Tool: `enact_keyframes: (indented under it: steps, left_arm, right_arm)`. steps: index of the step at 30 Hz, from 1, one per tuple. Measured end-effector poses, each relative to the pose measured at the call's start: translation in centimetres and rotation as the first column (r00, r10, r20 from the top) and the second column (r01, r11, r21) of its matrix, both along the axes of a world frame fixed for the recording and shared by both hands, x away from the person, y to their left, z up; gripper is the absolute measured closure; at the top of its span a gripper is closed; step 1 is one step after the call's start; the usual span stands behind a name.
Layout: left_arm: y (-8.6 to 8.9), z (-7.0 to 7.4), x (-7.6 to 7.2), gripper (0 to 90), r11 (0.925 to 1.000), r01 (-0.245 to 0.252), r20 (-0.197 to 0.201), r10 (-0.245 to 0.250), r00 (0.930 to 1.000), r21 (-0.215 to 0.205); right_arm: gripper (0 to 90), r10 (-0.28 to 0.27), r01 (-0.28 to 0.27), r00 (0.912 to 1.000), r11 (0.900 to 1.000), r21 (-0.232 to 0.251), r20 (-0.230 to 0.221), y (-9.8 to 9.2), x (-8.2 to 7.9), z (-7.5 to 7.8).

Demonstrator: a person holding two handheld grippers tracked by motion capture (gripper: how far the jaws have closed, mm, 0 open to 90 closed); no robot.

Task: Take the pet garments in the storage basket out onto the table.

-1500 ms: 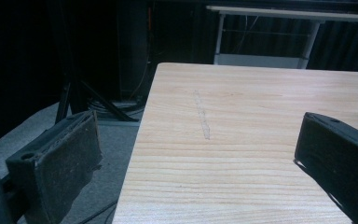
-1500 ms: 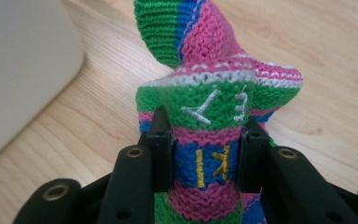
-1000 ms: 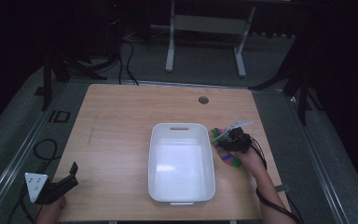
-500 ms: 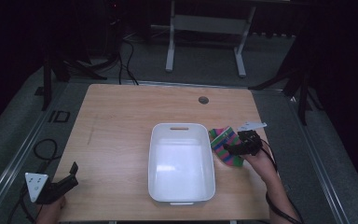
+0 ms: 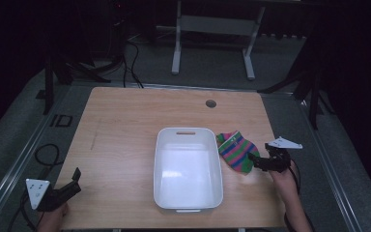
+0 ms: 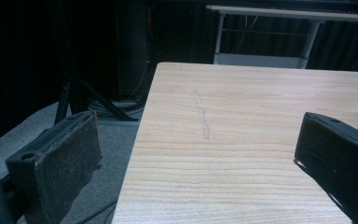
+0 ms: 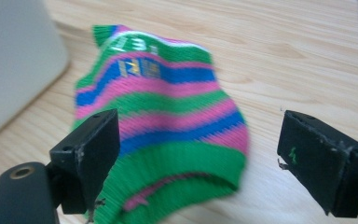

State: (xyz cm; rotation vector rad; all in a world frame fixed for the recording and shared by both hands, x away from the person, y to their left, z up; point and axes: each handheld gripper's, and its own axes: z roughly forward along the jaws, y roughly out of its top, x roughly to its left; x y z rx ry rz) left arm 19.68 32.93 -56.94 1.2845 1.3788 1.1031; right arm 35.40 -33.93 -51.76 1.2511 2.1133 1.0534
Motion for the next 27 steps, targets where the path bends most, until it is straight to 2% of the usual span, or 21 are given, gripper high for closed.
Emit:
enact_keyframes:
  steps: [2, 5, 9, 11, 14, 16, 20, 23, 25, 27]
  left_arm:
    - [0.0, 0.0, 0.0, 0.9, 1.0, 0.001, 0.0, -0.001, 1.0, 0.003]
    - [0.0, 0.0, 0.0, 0.9, 1.0, 0.001, 0.0, -0.001, 1.0, 0.001]
    - [0.0, 0.0, 0.0, 0.9, 1.0, 0.001, 0.0, -0.001, 1.0, 0.004]
    - [0.0, 0.0, 0.0, 0.9, 1.0, 0.0, 0.0, 0.0, 1.0, 0.003]
    - [0.0, 0.0, 0.0, 0.9, 1.0, 0.0, 0.0, 0.0, 1.0, 0.001]
    - [0.0, 0.0, 0.0, 0.9, 1.0, 0.0, -0.001, 0.0, 1.0, 0.002]
    - [0.0, 0.0, 0.0, 0.9, 1.0, -0.001, 0.0, 0.001, 1.0, 0.001]
    - [0.0, 0.0, 0.0, 0.9, 1.0, -0.003, 0.0, 0.003, 1.0, -0.002]
    - [0.0, 0.0, 0.0, 0.9, 1.0, -0.005, 0.0, 0.005, 1.0, -0.003]
    - [0.0, 0.0, 0.0, 0.9, 1.0, -0.005, 0.0, 0.005, 1.0, -0.003]
  right_arm:
    - [12.8, -0.044, 0.044, 0.999, 0.999, 0.014, 0.007, -1.1, -0.7, -0.7]
    - [12.9, -0.075, 0.074, 0.9971, 0.997, 0.021, 0.015, -2.0, -1.5, -1.3]
    - [13.2, -0.121, 0.12, 0.9915, 0.992, 0.024, 0.048, -3.0, -2.8, -2.0]
    - [13.2, -0.162, 0.161, 0.9842, 0.987, 0.025, 0.071, -3.5, -3.3, -2.3]
    - [13.3, -0.201, 0.199, 0.9768, 0.979, 0.039, 0.074, -4.2, -3.9, -2.4]
    - [13.5, -0.216, 0.213, 0.9735, 0.976, 0.049, 0.074, -4.5, -4.3, -2.6]
    - [13.5, -0.227, 0.225, 0.9709, 0.974, 0.034, 0.078, -4.8, -5.3, -3.2]
    - [13.5, -0.251, 0.249, 0.9629, 0.968, 0.032, 0.1, -5.0, -6.0, -3.5]
    - [13.7, -0.273, 0.271, 0.9542, 0.962, 0.032, 0.122, -5.3, -6.4, -3.6]
    - [13.7, -0.29, 0.284, 0.9486, 0.956, 0.068, 0.126, -5.6, -6.8, -3.7]
